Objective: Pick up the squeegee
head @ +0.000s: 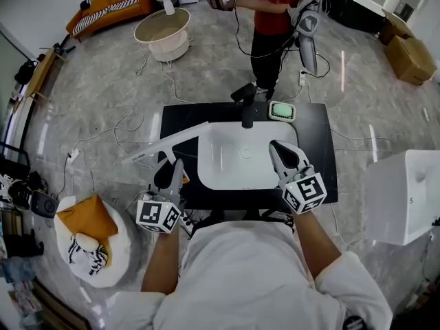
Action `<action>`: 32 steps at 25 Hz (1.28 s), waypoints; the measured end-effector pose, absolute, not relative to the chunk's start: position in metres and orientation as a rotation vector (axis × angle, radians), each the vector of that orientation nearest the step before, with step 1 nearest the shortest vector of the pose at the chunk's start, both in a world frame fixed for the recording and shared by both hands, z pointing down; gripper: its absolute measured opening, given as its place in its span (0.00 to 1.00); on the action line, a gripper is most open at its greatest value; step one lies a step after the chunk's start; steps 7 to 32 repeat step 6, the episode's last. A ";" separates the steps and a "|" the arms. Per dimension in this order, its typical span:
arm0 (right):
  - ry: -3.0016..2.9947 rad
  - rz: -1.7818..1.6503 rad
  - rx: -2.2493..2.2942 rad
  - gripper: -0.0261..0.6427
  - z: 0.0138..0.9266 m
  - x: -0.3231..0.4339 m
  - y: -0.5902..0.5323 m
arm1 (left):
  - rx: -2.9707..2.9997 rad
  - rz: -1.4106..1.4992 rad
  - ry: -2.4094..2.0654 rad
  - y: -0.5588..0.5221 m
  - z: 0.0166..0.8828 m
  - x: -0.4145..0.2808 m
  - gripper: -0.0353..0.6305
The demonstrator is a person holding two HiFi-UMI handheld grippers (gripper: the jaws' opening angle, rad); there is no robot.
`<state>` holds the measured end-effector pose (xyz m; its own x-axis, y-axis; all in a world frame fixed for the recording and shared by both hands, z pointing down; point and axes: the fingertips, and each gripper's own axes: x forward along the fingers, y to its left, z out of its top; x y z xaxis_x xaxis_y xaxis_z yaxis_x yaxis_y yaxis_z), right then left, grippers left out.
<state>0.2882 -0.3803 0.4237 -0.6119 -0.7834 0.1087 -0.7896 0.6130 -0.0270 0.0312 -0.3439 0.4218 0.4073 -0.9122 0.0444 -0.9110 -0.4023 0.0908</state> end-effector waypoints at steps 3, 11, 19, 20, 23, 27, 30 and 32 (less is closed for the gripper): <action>-2.738 0.116 1.335 0.06 0.427 0.289 -0.380 | 2.544 -0.022 -1.637 -0.345 0.426 0.033 0.16; -2.730 0.124 1.331 0.06 0.429 0.289 -0.381 | 2.538 -0.032 -1.621 -0.346 0.427 0.034 0.16; -2.730 0.124 1.331 0.06 0.429 0.289 -0.381 | 2.538 -0.032 -1.621 -0.346 0.427 0.034 0.16; -2.730 0.124 1.331 0.06 0.429 0.289 -0.381 | 2.538 -0.032 -1.621 -0.346 0.427 0.034 0.16; -2.730 0.124 1.331 0.06 0.429 0.289 -0.381 | 2.538 -0.032 -1.621 -0.346 0.427 0.034 0.16; -2.730 0.124 1.331 0.06 0.429 0.289 -0.381 | 2.538 -0.032 -1.621 -0.346 0.427 0.034 0.16; -2.730 0.124 1.331 0.06 0.429 0.289 -0.381 | 2.538 -0.032 -1.621 -0.346 0.427 0.034 0.16; -2.730 0.124 1.331 0.06 0.429 0.289 -0.381 | 2.538 -0.032 -1.621 -0.346 0.427 0.034 0.16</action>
